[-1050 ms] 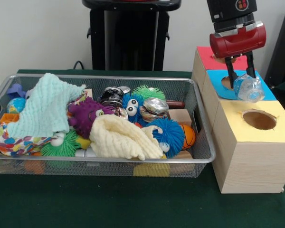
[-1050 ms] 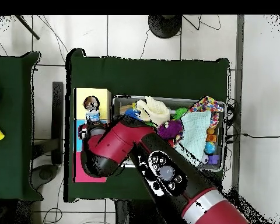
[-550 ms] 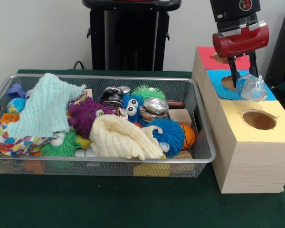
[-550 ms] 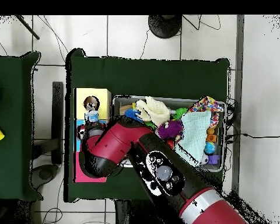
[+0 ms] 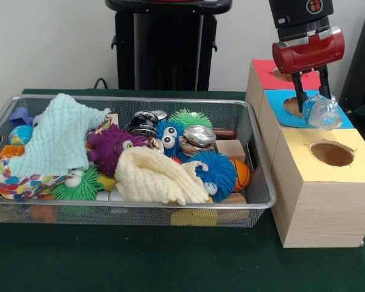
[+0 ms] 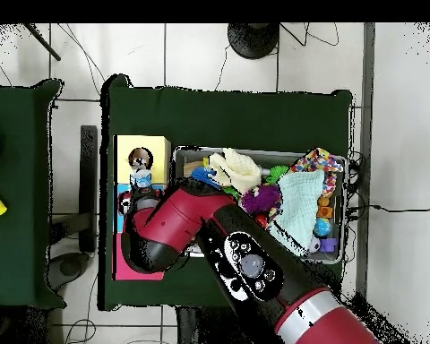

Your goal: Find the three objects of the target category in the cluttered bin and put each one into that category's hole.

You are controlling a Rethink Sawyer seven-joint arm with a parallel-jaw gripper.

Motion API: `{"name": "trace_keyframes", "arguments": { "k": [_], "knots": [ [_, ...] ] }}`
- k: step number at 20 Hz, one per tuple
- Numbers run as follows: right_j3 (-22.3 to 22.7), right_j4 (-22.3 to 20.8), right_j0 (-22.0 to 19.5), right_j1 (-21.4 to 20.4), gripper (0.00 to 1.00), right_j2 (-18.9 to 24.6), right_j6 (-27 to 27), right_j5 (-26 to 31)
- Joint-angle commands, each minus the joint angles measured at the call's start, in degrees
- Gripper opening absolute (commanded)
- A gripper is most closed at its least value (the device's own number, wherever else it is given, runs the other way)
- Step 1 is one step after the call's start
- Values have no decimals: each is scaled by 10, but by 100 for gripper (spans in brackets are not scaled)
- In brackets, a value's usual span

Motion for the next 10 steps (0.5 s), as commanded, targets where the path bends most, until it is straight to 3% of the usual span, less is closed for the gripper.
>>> {"name": "trace_keyframes", "arguments": {
  "k": [1, 10],
  "knots": [
    [11, -9, -18, 21, 0, -41, 97, 41],
    [16, -12, -36, 25, 0, -32, 61, 58]
  ]
}}
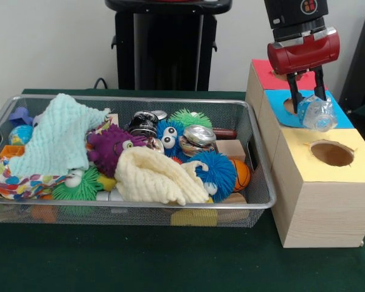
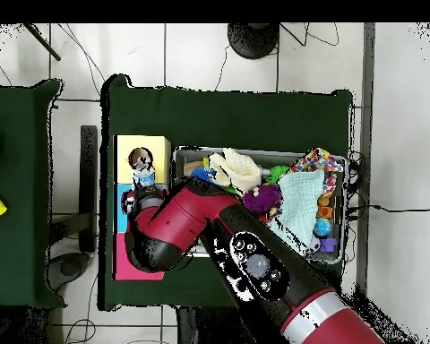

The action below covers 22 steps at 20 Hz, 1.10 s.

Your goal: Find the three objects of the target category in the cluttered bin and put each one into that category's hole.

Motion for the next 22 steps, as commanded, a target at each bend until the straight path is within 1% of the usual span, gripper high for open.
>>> {"name": "trace_keyframes", "arguments": {
  "k": [1, 7, 11, 15, 19, 22],
  "knots": [
    [17, -10, -29, 23, 0, -30, 57, 61],
    [28, 8, -49, 23, 0, -9, 31, 79],
    [47, 19, -59, 16, 0, -2, 22, 93],
    [48, 14, -49, 24, 0, -6, 33, 89],
    [58, 21, -37, 16, 0, -10, 54, 85],
    [56, 24, -23, 15, 0, -15, 69, 85]
  ]
}}
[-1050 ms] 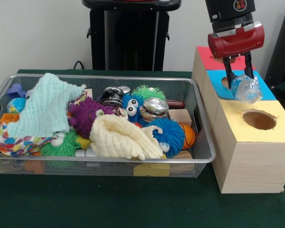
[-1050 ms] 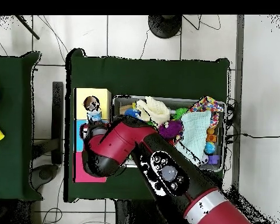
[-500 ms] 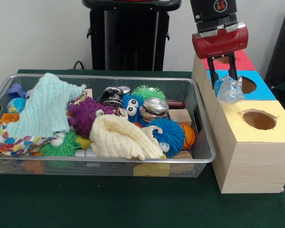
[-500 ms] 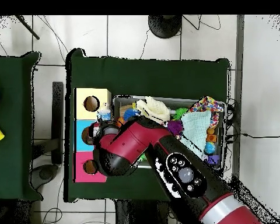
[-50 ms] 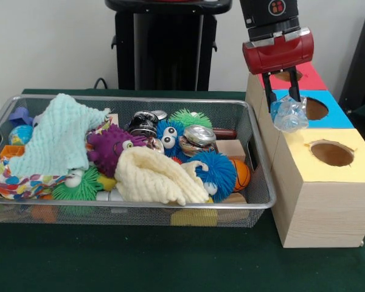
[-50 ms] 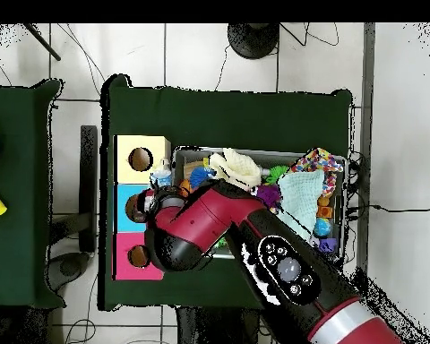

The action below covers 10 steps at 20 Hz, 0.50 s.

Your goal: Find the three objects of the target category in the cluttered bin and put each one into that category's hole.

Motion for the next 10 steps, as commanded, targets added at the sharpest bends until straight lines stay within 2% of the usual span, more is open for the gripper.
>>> {"name": "trace_keyframes", "arguments": {
  "k": [1, 7, 10],
  "knots": [
    [41, 4, 19, 15, 0, -18, 72, 83],
    [54, 11, 26, 9, 0, -25, 83, 81],
    [55, -4, 41, 11, 0, -42, 100, 67]
  ]
}}
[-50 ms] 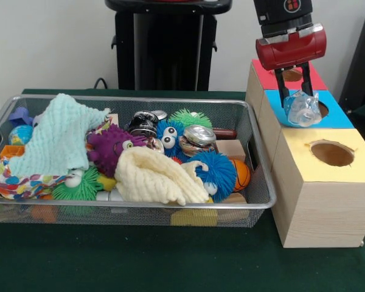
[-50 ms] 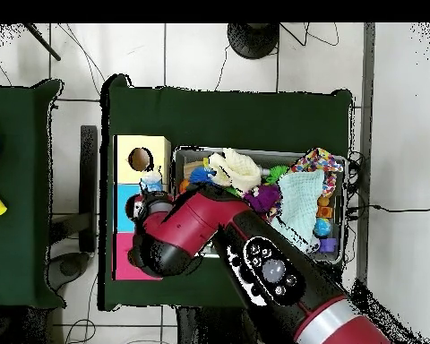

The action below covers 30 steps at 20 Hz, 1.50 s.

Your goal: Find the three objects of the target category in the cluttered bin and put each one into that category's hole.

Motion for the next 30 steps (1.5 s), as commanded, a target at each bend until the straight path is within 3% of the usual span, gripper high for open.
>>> {"name": "trace_keyframes", "arguments": {
  "k": [1, 20, 21, 24, 30],
  "knots": [
    [45, -19, 24, 19, 0, -48, 106, 63],
    [17, -62, 77, 30, 0, -120, 152, -23],
    [9, -64, 88, 29, 100, -135, 164, -39],
    [18, -44, 67, 35, 100, -109, 132, -19],
    [54, 25, 21, -5, 100, -45, 99, 14]
  ]
}}
